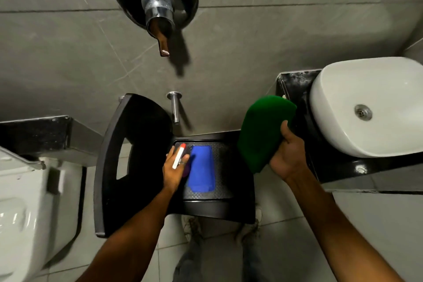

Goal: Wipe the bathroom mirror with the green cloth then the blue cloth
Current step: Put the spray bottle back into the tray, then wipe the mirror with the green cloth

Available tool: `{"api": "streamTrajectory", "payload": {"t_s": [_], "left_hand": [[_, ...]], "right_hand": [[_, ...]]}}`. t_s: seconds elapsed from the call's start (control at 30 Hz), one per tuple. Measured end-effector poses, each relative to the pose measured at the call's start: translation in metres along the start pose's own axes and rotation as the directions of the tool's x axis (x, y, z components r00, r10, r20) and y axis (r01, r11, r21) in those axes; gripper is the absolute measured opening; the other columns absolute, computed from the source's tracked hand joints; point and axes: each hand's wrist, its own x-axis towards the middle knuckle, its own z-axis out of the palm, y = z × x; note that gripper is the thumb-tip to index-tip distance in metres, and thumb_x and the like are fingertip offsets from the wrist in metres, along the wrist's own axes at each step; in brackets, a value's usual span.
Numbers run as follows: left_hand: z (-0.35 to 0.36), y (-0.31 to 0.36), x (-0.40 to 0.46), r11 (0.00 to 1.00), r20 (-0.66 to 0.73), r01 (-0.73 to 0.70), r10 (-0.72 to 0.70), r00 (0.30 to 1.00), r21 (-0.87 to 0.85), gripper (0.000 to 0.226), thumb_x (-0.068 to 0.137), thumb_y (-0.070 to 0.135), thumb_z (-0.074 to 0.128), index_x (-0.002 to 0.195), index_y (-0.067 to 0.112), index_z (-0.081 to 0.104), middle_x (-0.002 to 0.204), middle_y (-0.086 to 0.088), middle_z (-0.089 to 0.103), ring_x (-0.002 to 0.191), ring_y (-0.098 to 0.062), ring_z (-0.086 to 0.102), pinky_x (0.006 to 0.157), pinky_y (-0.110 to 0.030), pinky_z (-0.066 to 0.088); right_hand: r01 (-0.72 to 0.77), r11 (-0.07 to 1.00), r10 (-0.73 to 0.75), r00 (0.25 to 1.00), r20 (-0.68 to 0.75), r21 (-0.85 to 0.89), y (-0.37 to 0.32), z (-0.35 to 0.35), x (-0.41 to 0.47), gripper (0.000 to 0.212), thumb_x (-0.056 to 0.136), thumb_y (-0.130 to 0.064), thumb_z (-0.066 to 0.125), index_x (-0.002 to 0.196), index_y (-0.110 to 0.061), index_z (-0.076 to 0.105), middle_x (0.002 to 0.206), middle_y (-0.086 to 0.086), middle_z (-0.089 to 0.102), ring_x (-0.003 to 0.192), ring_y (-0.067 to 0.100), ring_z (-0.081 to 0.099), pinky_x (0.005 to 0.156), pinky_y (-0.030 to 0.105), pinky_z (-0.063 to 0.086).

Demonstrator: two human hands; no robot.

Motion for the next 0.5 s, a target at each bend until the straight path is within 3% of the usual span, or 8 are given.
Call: {"api": "streamTrajectory", "payload": {"t_s": [0.13,0.2,0.27,0.33,0.4,0.43,0.5], "left_hand": [[-0.001,-0.016,-0.002,0.987,-0.019,0.099,-0.103,0.995,-0.125,0.062,0.093,0.005,0.068,0.151,0.003,0.046,0.155,-0.023,0.049,0.147,-0.038,0.044,0.126,-0.05,0.03],[0.0,-0.017,-0.008,0.967,-0.04,0.184,-0.194,0.98,-0.179,0.076,0.09,0.004,0.072,0.157,0.006,0.036,0.152,-0.023,0.052,0.142,-0.039,0.05,0.123,-0.051,0.036],[0.003,-0.017,-0.012,0.904,-0.107,0.341,-0.377,0.92,-0.257,0.084,0.085,0.003,0.077,0.157,0.001,0.032,0.149,-0.025,0.053,0.136,-0.04,0.055,0.117,-0.051,0.043],[0.014,-0.013,-0.021,0.8,-0.131,0.469,-0.546,0.827,-0.374,0.062,0.083,-0.003,0.075,0.14,-0.011,0.051,0.139,-0.027,0.061,0.114,-0.038,0.065,0.101,-0.044,0.057],[0.03,0.0,-0.033,0.731,-0.017,0.538,-0.599,0.801,-0.42,0.026,0.085,-0.005,0.07,0.111,-0.011,0.067,0.121,-0.016,0.064,0.085,-0.032,0.062,0.073,-0.032,0.059],[0.04,0.014,-0.04,0.712,0.097,0.563,-0.581,0.808,-0.419,0.014,0.089,0.001,0.067,0.103,-0.004,0.069,0.118,-0.013,0.06,0.088,-0.03,0.06,0.075,-0.032,0.056],[0.055,0.057,-0.044,0.686,0.379,0.603,-0.473,0.795,-0.408,0.033,0.1,0.026,0.057,0.125,0.007,0.065,0.131,-0.012,0.054,0.126,-0.031,0.054,0.105,-0.038,0.047]], "right_hand": [[0.003,1.0,-0.003,1.0,0.014,-0.001,0.001,-0.002,-0.002,0.044,0.099,-0.045,0.045,0.115,-0.018,0.075,0.126,0.011,0.071,0.111,0.03,0.071,0.085,0.046,0.06],[0.0,1.0,0.001,1.0,0.017,-0.019,-0.001,0.0,-0.003,0.043,0.099,-0.045,0.046,0.115,-0.018,0.076,0.126,0.011,0.071,0.11,0.03,0.071,0.084,0.046,0.06],[0.004,1.0,-0.004,1.0,0.014,-0.011,-0.004,0.004,-0.005,0.043,0.099,-0.045,0.046,0.119,-0.018,0.073,0.128,0.011,0.07,0.111,0.03,0.071,0.086,0.046,0.059],[0.013,1.0,-0.013,1.0,0.023,-0.001,-0.011,0.012,-0.009,0.044,0.1,-0.044,0.044,0.121,-0.015,0.071,0.127,0.011,0.07,0.11,0.029,0.071,0.091,0.047,0.057],[0.023,0.999,-0.025,0.999,0.046,0.037,-0.019,0.019,-0.012,0.047,0.101,-0.042,0.041,0.114,-0.013,0.074,0.12,0.01,0.074,0.106,0.028,0.072,0.096,0.046,0.054],[0.028,0.999,-0.031,0.997,0.066,0.045,-0.024,0.023,-0.014,0.048,0.101,-0.042,0.04,0.113,-0.011,0.075,0.118,0.011,0.074,0.105,0.028,0.073,0.098,0.047,0.052],[0.032,0.997,-0.039,0.994,0.104,0.065,-0.034,0.035,-0.018,0.052,0.102,-0.043,0.037,0.117,-0.009,0.072,0.119,0.013,0.074,0.106,0.029,0.072,0.099,0.049,0.049]]}}
